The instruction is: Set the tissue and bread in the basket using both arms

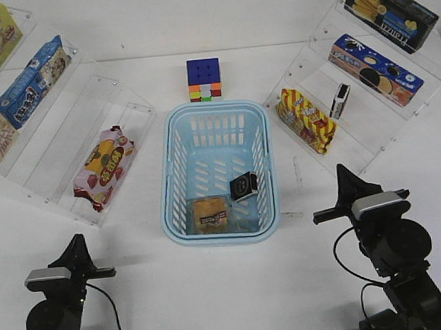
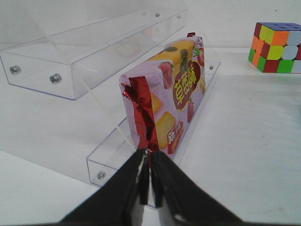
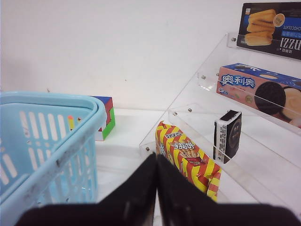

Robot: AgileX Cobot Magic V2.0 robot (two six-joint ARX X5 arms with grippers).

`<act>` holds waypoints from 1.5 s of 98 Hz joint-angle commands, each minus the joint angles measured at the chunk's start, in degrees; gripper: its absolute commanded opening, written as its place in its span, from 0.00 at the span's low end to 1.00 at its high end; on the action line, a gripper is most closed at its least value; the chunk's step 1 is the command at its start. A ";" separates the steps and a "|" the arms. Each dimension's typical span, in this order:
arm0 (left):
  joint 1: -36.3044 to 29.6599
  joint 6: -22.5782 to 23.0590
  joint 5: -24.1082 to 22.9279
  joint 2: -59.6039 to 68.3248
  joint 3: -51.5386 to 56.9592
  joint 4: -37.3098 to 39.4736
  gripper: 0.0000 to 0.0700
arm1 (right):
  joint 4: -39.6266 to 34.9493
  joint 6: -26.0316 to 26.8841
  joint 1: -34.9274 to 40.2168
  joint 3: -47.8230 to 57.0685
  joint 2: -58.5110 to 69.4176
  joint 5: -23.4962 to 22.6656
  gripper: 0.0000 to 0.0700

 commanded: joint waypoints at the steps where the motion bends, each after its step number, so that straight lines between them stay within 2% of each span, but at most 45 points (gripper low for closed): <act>1: 0.04 0.42 0.13 -0.07 -1.16 0.74 0.00 | 0.96 0.55 0.33 -0.09 0.17 0.04 0.00; 23: 0.07 0.42 0.13 -0.07 -1.16 0.74 0.00 | 0.72 0.20 0.33 -0.11 0.13 0.04 0.00; 35: 0.04 0.42 0.13 -0.07 -1.16 0.74 0.00 | 0.94 -5.03 -1.55 -1.66 -1.57 1.70 0.00; 51: 0.07 0.42 0.13 -0.07 -1.16 0.74 0.00 | 2.58 -9.86 -7.08 -11.02 -10.16 -3.02 0.00; 61: 0.07 0.42 0.13 -0.07 -1.16 0.74 0.00 | 1.97 -11.91 -11.61 -20.55 -18.91 -3.21 0.00; 81: 0.07 0.42 0.13 -0.07 -1.16 0.74 0.00 | -1.16 -10.95 -15.72 -29.53 -29.66 -3.23 0.00; 90: 0.07 0.42 0.13 -0.07 -1.16 0.74 0.00 | -6.86 -9.70 -16.22 -29.75 -32.17 -3.19 0.00; 114: 0.04 0.42 0.15 -0.07 -1.16 0.77 0.00 | -6.80 -7.02 -16.26 -29.75 -31.91 -3.08 0.00; 147: 0.04 0.42 0.13 -0.07 -1.16 0.72 0.00 | -4.79 -7.13 -16.20 -29.73 -31.95 -3.04 0.00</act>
